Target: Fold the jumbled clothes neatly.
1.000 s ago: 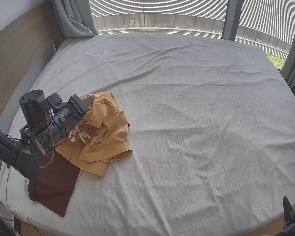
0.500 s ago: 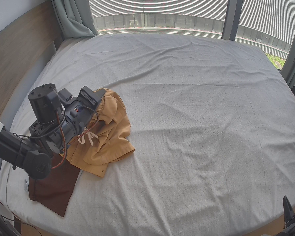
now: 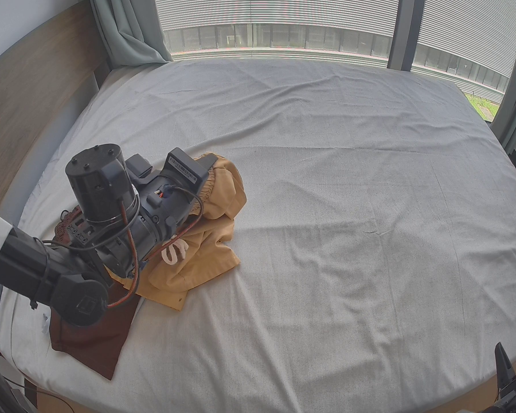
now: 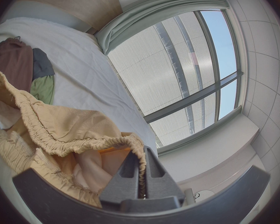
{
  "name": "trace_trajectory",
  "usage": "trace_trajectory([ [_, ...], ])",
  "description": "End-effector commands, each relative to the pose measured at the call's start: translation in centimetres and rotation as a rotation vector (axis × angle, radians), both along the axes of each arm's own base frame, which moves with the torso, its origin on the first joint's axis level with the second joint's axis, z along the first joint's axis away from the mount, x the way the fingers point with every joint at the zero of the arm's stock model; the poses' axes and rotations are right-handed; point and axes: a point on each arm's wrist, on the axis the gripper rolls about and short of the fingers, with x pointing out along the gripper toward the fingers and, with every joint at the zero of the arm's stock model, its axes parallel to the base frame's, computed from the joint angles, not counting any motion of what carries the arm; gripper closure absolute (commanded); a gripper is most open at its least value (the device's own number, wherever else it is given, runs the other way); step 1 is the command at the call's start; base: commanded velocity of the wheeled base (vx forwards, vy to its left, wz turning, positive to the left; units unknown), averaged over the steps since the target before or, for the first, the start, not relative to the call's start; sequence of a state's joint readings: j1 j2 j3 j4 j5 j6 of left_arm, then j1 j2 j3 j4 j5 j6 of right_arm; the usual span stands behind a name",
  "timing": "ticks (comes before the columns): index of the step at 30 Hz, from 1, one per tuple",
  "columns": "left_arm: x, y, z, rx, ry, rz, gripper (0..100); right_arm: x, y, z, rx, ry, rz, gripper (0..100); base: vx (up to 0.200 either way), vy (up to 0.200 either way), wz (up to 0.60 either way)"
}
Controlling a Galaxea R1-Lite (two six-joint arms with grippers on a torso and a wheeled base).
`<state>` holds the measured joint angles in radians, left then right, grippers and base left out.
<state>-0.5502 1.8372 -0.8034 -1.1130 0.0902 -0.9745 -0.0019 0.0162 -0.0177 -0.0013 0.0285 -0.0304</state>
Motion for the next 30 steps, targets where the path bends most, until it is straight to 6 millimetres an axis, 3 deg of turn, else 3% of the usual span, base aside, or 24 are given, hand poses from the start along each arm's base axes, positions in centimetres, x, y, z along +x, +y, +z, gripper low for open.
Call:
trace_trajectory([
  [1, -0.5, -1.0, -0.1, -0.010, 0.006, -0.030, 100, 0.1, 0.0, -0.5, 0.000, 0.015, 0.001, 0, 0.000, 0.000, 0.00],
  [18, -2.9, -6.0, -0.3, -0.015, 0.005, -0.185, 100, 0.1, 0.0, -0.5, 0.001, 0.015, 0.001, 0, 0.000, 0.000, 0.00],
  [30, -3.1, -10.4, -2.3, 0.000, 0.033, -0.281, 100, 0.1, 0.0, -0.5, 0.000, 0.015, -0.001, 0, 0.000, 0.000, 0.00],
])
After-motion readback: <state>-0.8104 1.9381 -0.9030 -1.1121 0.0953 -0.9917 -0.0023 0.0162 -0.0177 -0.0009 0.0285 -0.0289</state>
